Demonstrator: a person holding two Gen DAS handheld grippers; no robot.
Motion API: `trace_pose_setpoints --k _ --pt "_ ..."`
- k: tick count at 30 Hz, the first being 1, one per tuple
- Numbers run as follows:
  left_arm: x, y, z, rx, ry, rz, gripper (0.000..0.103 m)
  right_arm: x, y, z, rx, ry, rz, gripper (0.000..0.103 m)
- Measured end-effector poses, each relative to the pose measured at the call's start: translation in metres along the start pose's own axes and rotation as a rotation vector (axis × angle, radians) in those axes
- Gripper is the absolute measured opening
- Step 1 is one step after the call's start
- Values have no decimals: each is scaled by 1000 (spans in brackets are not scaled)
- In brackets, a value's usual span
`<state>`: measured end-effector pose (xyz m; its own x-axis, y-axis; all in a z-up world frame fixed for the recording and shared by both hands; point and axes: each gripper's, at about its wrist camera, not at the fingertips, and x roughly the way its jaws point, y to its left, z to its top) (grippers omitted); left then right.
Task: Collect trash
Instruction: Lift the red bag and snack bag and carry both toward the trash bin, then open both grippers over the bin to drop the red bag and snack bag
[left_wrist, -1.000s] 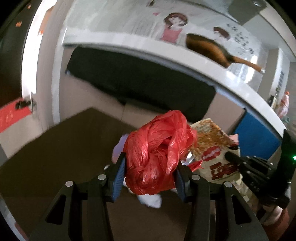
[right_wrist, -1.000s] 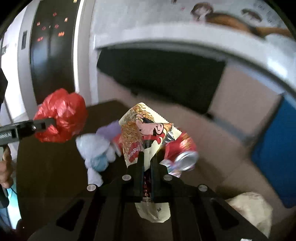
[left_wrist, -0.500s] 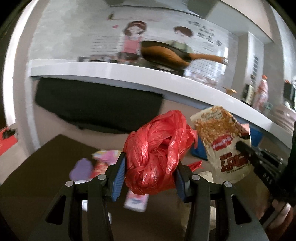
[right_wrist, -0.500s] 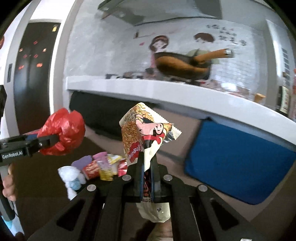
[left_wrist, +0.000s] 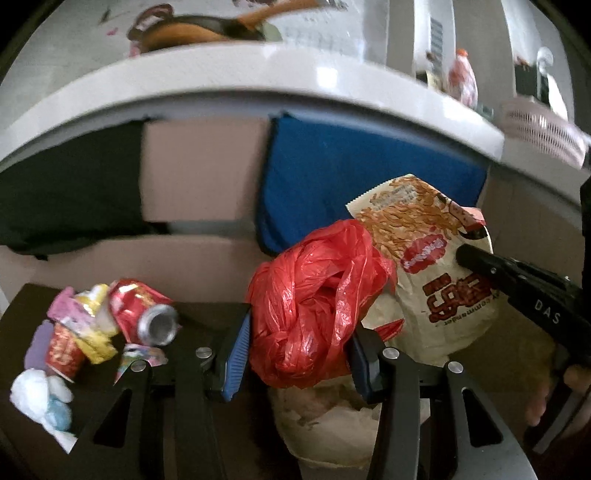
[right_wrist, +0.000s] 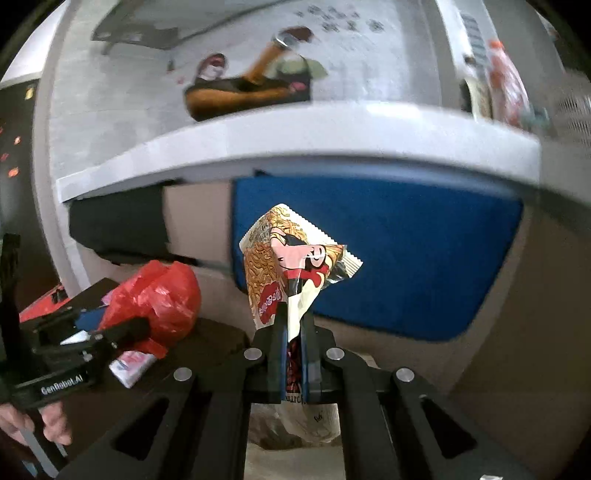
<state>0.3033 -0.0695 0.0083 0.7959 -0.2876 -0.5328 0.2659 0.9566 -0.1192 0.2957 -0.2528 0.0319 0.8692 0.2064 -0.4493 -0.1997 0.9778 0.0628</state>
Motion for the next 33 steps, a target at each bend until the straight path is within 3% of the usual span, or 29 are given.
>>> trace_pose_setpoints --k 9,16,25,33 --pt "59 -13 -21 5 143 -29 48 49 -35 -46 118 129 14 4" --pt "109 -18 -41 -39 329 -118 48 70 -33 -62 114 185 0 4" --pt "137 -20 -47 -50 413 -140 48 85 -35 -70 116 219 16 5" --pt "148 -17 -42 -56 426 -125 49 110 -49 -83 164 289 48 5"
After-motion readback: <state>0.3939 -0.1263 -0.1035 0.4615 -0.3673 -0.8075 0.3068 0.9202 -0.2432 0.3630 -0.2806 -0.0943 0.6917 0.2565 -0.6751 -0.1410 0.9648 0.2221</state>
